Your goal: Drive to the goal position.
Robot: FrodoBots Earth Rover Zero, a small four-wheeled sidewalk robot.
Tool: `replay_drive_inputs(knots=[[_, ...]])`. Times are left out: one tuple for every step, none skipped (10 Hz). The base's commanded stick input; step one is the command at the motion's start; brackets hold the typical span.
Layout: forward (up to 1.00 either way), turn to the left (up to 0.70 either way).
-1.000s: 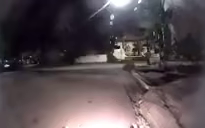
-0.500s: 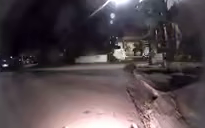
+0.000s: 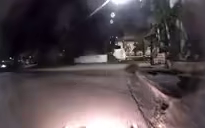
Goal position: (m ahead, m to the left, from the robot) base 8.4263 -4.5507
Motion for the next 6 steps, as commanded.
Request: replay_drive_inputs(knots=[[0.60, 0.00], [0.60, 0.00], [0.60, 0.00], [0.60, 0.00], [0.60, 0.00], [0.60, 0.00]])
